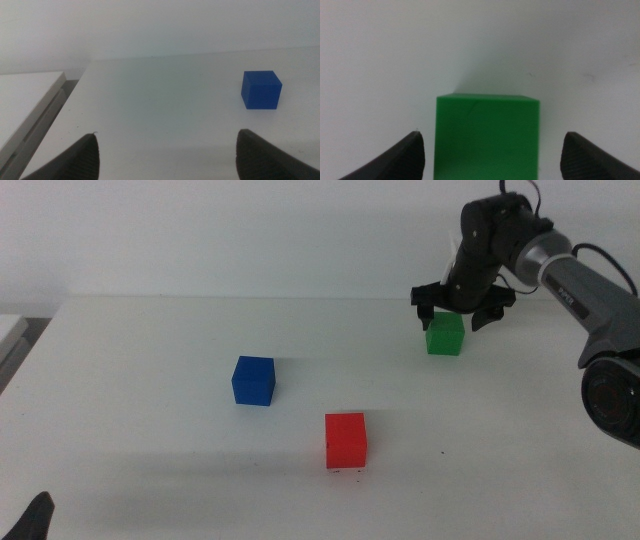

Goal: Stack red cubes first, then green, then blue cubes in a specific spot.

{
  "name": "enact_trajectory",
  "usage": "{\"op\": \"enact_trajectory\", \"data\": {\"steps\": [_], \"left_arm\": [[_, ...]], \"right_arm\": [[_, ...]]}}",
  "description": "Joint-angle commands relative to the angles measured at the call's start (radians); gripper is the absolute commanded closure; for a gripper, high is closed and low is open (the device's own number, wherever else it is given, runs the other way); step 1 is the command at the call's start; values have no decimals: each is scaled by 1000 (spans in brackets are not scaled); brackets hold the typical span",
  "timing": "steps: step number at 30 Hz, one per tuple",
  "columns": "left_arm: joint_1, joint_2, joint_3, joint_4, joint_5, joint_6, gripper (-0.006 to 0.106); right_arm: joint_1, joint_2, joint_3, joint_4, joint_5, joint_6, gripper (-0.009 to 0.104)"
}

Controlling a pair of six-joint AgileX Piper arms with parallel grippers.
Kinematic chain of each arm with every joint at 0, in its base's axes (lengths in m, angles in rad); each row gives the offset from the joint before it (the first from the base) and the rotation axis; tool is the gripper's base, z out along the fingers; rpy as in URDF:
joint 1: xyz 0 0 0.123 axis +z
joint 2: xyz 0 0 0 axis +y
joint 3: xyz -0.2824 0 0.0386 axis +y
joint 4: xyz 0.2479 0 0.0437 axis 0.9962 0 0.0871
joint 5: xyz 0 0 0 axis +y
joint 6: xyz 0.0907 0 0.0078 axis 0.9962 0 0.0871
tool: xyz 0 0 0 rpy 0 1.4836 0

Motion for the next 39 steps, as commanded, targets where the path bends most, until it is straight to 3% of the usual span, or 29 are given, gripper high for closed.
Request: {"op": "enact_trajectory", "data": {"steps": [1,5,8,10,12,15,18,23,28,31,33,36,38,39], "left_arm": [[0,-4,0,1,-12,0,7],[0,-4,0,1,-12,0,7],[0,-4,0,1,-12,0,7],[0,-4,0,1,-12,0,7],[0,-4,0,1,-12,0,7],[0,-4,0,1,-12,0,7],[0,-4,0,1,-12,0,7],[0,-4,0,1,-12,0,7],[0,-4,0,1,-12,0,7],[0,-4,0,1,-12,0,7],[0,-4,0,1,-12,0,7],[0,-4,0,1,-12,0,7],[0,-4,0,1,-12,0,7],[0,-4,0,1,-12,0,7]], "right_arm": [[-10,8,-6,-14,-29,1,2],[-10,30,-6,-16,-47,1,4],[-10,41,-6,-14,-52,-4,23],[-10,41,-6,-13,-54,-4,55],[-10,23,-9,-5,-49,2,95],[-8,-26,-9,-18,10,37,95],[16,-98,9,-111,34,57,95],[114,-369,387,-134,34,149,96],[296,-667,856,-189,-219,383,96],[423,-752,1004,-276,-338,567,96],[484,-751,1022,-312,-337,647,96],[543,-705,965,-309,-291,659,96],[541,-674,915,-236,-279,620,96],[541,-654,885,-241,-261,617,96]]}}
